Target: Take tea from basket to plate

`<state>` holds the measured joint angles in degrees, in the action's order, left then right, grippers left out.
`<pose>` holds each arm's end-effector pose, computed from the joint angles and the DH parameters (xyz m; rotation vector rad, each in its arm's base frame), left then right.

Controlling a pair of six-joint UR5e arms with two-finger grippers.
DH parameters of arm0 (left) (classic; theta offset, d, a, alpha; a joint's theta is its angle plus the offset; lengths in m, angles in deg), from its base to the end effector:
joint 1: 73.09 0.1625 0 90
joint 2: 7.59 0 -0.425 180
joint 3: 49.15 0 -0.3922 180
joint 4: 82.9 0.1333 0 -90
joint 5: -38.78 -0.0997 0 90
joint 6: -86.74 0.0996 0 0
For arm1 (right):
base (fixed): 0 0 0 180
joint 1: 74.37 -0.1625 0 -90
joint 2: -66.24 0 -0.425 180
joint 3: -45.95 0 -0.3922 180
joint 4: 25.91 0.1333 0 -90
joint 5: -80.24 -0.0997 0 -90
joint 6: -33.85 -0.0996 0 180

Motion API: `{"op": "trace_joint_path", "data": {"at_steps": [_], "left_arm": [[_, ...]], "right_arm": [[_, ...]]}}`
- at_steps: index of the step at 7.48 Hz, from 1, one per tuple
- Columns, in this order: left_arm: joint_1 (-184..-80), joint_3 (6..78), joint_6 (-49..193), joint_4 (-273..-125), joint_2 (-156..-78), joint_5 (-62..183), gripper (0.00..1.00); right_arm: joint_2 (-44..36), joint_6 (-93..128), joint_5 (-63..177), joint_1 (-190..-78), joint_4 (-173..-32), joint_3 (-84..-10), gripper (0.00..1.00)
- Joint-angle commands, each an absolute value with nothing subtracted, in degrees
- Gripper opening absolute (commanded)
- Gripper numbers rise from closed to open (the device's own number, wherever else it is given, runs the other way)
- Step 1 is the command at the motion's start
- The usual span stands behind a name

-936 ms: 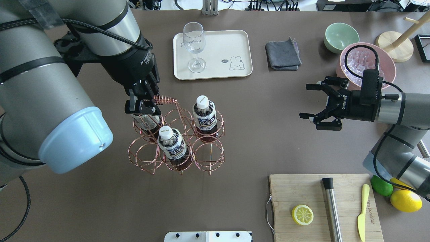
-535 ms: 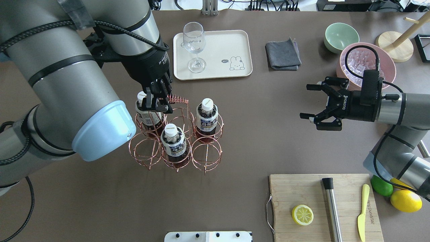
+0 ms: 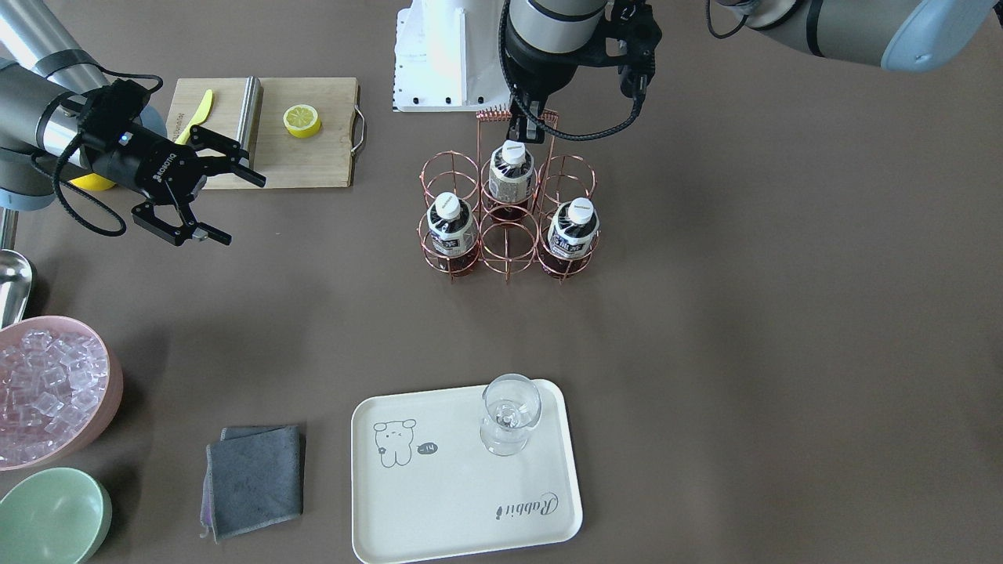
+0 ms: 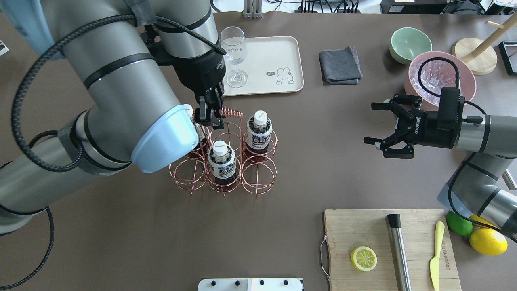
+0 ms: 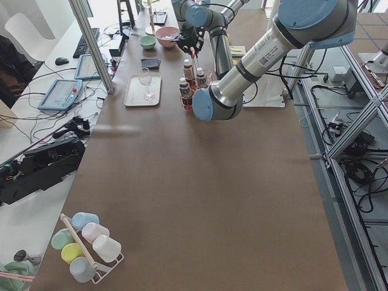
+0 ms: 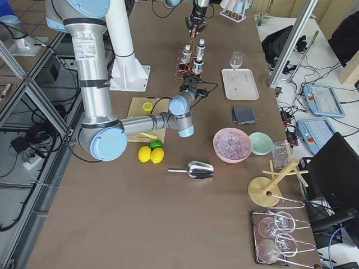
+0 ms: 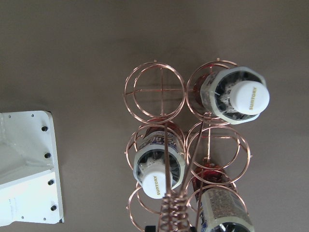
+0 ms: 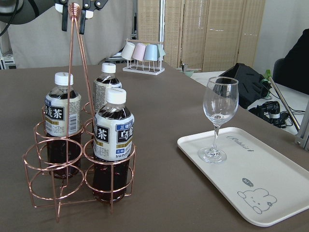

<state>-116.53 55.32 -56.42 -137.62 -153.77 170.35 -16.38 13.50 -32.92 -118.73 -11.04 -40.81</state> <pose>0.3949 -0.4665 0.0321 -0.8125 0.5726 -1.3357 -0.2916 -0.4168 0.4316 1.4521 -1.2761 -0.6811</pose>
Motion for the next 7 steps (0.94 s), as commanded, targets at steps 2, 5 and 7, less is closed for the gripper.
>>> {"op": "trace_joint_path", "data": {"at_steps": [2, 5, 7], "left_arm": [[-110.7, 50.8, -57.1, -137.6, -158.2, 170.3, 0.00], [-110.5, 51.3, -57.1, -137.3, -156.1, 170.3, 0.00], [-110.9, 54.4, -56.9, -137.0, -152.6, 170.3, 0.00]], "right_arm": [[-15.9, 12.8, -32.8, -117.8, -9.6, -41.2, 1.00], [-15.6, 12.9, -29.3, -115.2, -9.6, -42.5, 1.00], [-14.6, 13.0, -25.7, -112.3, -10.6, -44.6, 1.00]]}}
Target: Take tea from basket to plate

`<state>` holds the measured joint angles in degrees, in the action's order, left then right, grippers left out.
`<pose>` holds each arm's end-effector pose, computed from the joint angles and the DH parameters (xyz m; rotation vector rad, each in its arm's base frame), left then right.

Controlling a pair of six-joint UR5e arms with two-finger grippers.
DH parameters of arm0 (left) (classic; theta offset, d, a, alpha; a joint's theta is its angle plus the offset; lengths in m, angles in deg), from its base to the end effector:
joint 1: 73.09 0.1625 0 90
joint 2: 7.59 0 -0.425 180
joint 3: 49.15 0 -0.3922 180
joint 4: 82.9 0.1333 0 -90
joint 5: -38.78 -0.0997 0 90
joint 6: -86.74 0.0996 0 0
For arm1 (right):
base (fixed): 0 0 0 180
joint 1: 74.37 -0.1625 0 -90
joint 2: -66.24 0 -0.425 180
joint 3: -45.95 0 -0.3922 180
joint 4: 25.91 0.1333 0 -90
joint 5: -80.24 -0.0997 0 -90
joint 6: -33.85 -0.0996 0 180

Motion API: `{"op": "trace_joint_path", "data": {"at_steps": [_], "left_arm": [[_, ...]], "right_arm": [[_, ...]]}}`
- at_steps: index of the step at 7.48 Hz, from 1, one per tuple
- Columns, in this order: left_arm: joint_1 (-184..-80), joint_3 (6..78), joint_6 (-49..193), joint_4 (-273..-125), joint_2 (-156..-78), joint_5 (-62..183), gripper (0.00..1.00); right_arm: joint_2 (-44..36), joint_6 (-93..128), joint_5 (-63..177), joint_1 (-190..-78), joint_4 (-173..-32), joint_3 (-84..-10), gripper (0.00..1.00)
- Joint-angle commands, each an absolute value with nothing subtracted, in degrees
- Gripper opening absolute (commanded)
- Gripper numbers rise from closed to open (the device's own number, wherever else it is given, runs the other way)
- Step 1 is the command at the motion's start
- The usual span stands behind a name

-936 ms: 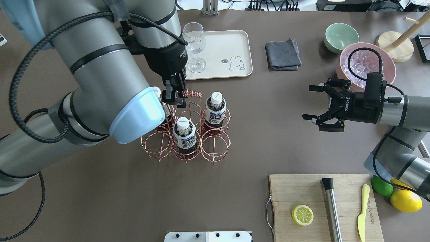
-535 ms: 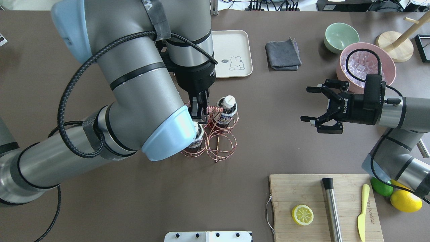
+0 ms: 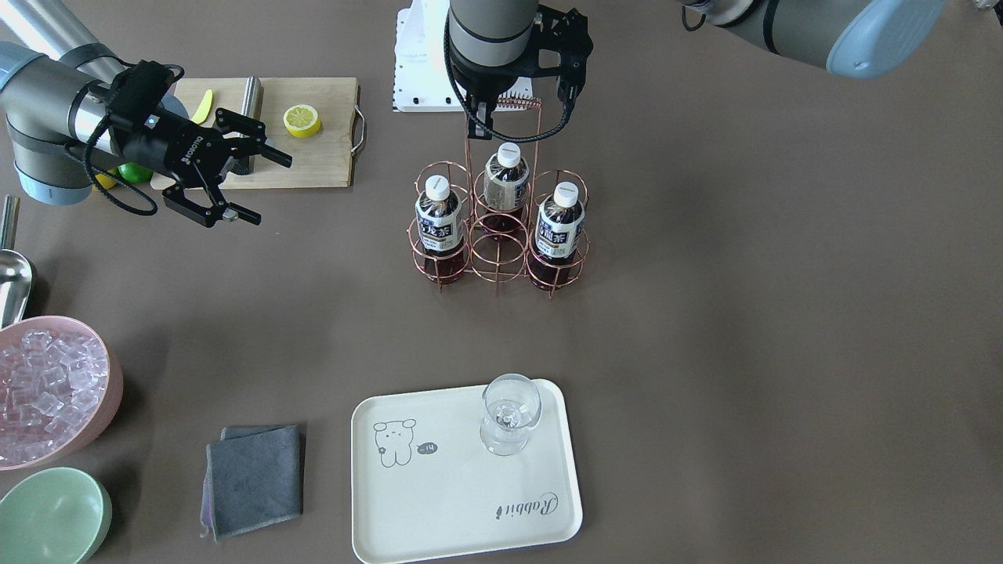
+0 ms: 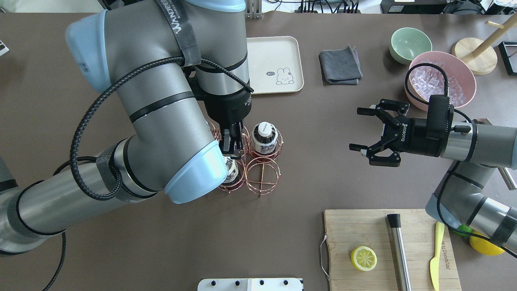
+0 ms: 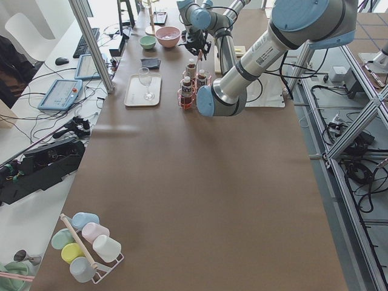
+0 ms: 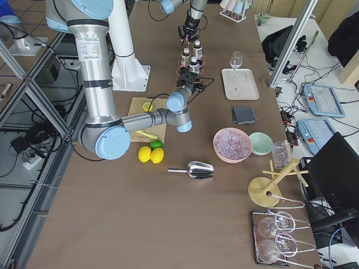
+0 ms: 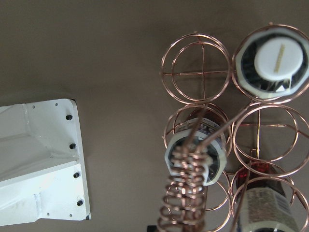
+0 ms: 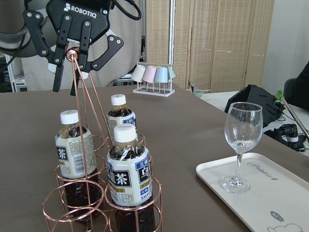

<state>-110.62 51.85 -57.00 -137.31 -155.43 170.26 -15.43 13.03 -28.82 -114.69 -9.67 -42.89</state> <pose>0.4552 -0.4345 0.0307 -0.8327 0.4837 -1.2697 -0.3141 -0.3987 0.4052 1.5079 -1.3360 -0.6533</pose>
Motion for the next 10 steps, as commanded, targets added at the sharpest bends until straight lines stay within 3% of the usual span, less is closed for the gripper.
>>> {"op": "trace_joint_path", "data": {"at_steps": [1, 6, 10], "left_arm": [[-110.9, 54.4, -56.9, -136.9, -152.3, 170.3, 0.00], [-113.2, 54.0, -56.2, -131.5, -153.3, 170.2, 0.00], [-113.3, 48.9, -56.2, -131.2, -158.1, 170.1, 0.00]], "right_arm": [[-13.7, 13.1, -23.9, -111.0, -10.6, -44.7, 1.00], [-12.2, 13.0, -21.9, -109.8, -17.2, -49.1, 1.00], [-12.3, 12.7, -20.9, -110.0, -17.6, -51.4, 1.00]]}}
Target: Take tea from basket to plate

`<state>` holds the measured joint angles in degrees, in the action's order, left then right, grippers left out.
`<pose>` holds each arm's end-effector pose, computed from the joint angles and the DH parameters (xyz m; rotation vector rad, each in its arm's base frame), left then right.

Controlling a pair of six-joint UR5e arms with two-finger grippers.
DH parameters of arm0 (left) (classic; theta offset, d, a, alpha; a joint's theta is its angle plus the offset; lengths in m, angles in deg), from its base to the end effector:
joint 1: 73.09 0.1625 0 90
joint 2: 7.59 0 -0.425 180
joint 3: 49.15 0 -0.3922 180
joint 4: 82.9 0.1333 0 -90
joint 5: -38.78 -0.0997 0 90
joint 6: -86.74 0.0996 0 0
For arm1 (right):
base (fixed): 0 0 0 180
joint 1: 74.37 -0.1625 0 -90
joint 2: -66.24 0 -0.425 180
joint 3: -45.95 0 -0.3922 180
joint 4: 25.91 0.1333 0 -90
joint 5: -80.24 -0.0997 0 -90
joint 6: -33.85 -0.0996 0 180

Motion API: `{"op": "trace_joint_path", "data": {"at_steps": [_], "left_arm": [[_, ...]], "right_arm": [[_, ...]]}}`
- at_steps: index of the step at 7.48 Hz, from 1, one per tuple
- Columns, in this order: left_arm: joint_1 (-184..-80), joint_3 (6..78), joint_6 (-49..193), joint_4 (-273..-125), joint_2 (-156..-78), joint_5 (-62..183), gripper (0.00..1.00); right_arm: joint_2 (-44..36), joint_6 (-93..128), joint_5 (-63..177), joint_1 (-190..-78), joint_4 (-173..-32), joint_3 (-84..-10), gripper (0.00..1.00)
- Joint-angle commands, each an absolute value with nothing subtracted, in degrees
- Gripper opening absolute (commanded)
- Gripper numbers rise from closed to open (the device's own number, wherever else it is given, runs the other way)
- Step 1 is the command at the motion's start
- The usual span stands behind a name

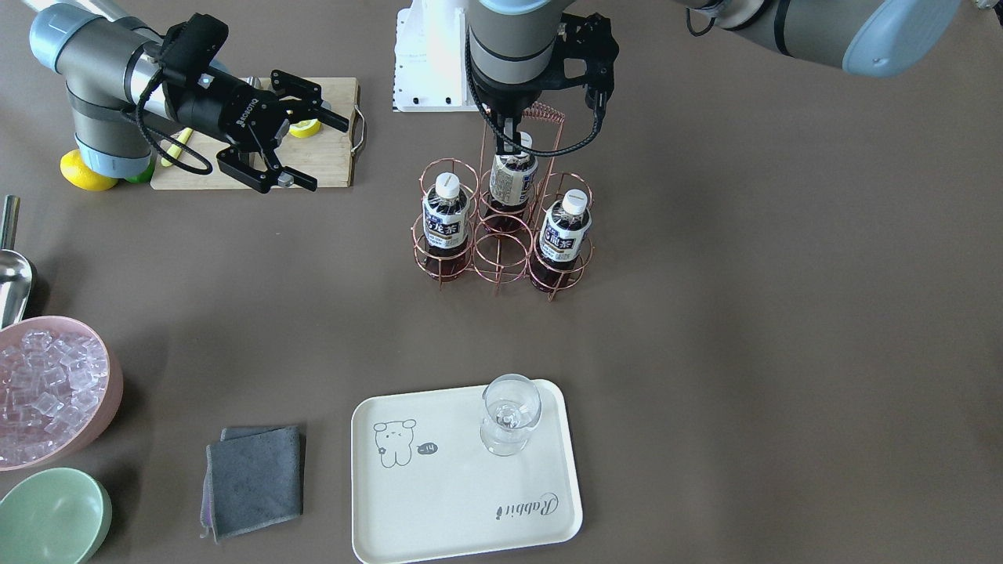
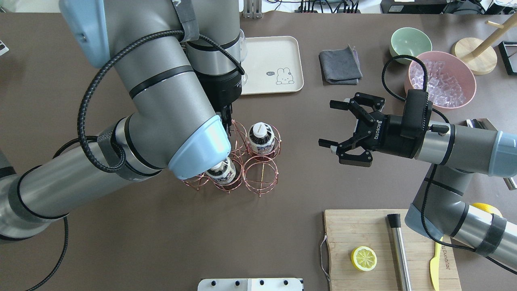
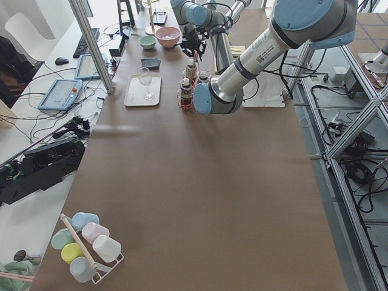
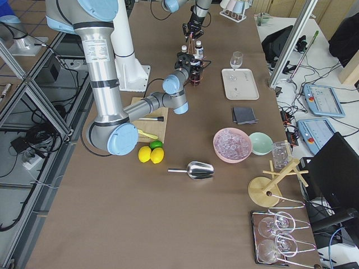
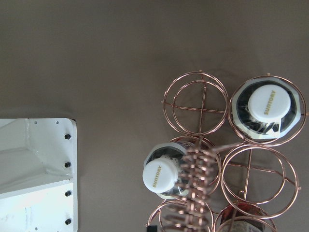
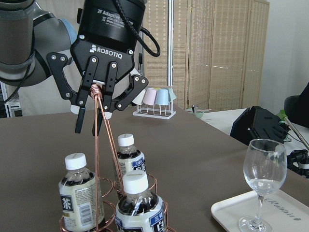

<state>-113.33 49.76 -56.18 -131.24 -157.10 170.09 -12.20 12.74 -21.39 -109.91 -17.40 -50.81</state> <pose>0.4397 -0.4606 0.0353 -0.8178 0.3973 -1.3558 -0.3407 -0.3825 0.3226 1.5586 -1.3725 -0.5679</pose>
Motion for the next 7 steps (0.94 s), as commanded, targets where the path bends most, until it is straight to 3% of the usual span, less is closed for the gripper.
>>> {"op": "trace_joint_path", "data": {"at_steps": [1, 7], "left_arm": [[-113.4, 48.7, -56.2, -131.2, -158.0, 170.1, 0.00], [-113.1, 47.9, -56.3, -131.2, -158.8, 170.1, 0.00]], "right_arm": [[-12.2, 12.7, -20.9, -110.0, -17.6, -51.4, 1.00], [-12.0, 12.7, -20.2, -109.8, -18.5, -52.1, 1.00]]}}
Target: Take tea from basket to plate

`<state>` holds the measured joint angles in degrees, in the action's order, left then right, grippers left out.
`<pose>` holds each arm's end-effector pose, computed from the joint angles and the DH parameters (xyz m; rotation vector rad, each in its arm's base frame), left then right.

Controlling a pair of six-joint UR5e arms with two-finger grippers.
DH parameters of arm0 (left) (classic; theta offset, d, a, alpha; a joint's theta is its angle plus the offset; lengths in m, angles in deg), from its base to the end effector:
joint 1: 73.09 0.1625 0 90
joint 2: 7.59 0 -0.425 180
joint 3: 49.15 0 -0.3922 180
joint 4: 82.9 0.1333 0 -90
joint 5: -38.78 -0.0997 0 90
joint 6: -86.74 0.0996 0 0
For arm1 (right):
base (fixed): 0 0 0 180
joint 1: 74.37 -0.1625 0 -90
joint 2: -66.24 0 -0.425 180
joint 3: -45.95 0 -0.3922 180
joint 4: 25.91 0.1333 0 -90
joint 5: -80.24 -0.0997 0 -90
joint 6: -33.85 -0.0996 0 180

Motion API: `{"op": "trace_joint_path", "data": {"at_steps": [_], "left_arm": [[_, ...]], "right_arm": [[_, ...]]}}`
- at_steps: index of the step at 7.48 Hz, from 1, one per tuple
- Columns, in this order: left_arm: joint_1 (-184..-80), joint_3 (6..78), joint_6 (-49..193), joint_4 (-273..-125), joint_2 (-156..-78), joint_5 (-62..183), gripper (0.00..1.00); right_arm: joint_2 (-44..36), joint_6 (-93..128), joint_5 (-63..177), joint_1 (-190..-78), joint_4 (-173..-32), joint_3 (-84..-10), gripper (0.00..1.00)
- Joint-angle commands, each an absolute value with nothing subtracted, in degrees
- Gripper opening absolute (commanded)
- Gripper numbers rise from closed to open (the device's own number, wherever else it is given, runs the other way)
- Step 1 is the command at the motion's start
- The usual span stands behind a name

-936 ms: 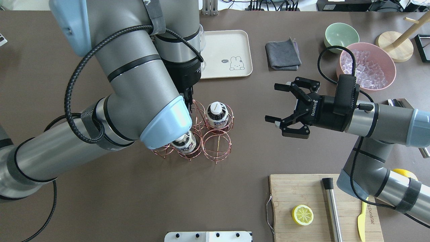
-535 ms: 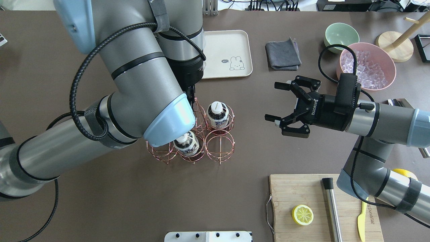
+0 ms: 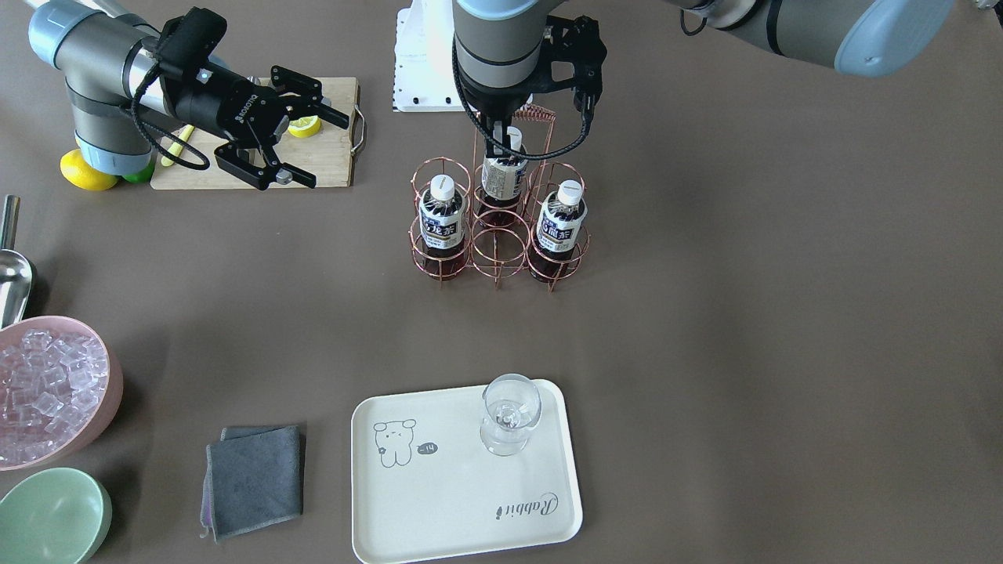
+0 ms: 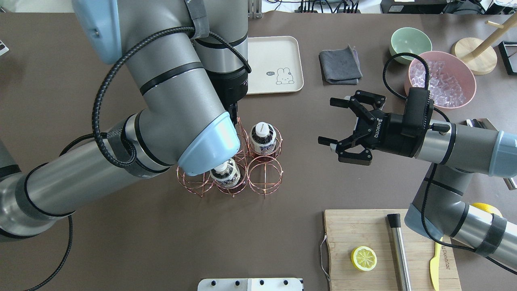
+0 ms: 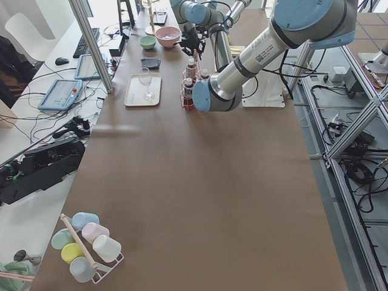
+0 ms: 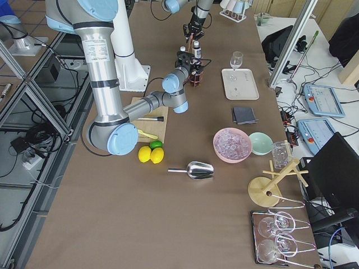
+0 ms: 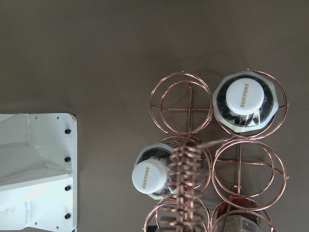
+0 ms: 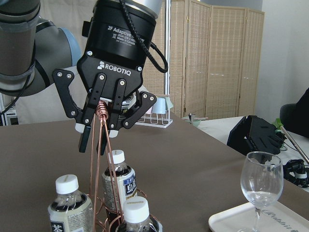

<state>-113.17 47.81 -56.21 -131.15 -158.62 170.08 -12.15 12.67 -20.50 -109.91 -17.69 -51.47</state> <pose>0.4472 -0.4646 0.0278 -0.8180 0.3866 -1.3580 -0.3382 -0.3826 0.3175 1.5696 -1.3693 -0.5504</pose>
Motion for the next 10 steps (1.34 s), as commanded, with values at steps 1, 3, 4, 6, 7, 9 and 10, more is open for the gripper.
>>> {"op": "trace_joint_path", "data": {"at_steps": [1, 3, 4, 6, 7, 9, 10], "left_arm": [[-113.2, 48.0, -56.2, -131.2, -158.8, 170.1, 0.00], [-113.1, 48.0, -56.3, -131.2, -158.8, 170.1, 0.00], [-113.1, 48.1, -56.3, -131.2, -158.8, 170.1, 0.00], [-113.1, 48.1, -56.4, -131.2, -159.0, 170.1, 0.00], [-113.1, 48.1, -56.4, -131.2, -159.0, 170.1, 0.00], [-113.1, 48.1, -56.4, -131.2, -159.0, 170.1, 0.00], [-113.0, 48.1, -56.4, -131.2, -159.2, 170.2, 0.00]], "right_arm": [[-12.0, 12.7, -18.8, -108.7, -22.4, -55.1, 1.00], [-10.0, 12.8, -14.4, -105.4, -26.3, -56.6, 1.00], [-8.6, 13.3, -11.6, -103.6, -29.1, -56.9, 1.00], [-6.8, 13.5, -9.2, -102.0, -32.0, -56.8, 1.00], [-6.7, 13.5, -8.9, -101.7, -32.1, -56.5, 1.00], [-6.7, 13.6, -8.4, -101.5, -32.1, -56.1, 1.00], [-6.6, 14.0, -6.8, -100.7, -32.1, -55.8, 1.00]]}}
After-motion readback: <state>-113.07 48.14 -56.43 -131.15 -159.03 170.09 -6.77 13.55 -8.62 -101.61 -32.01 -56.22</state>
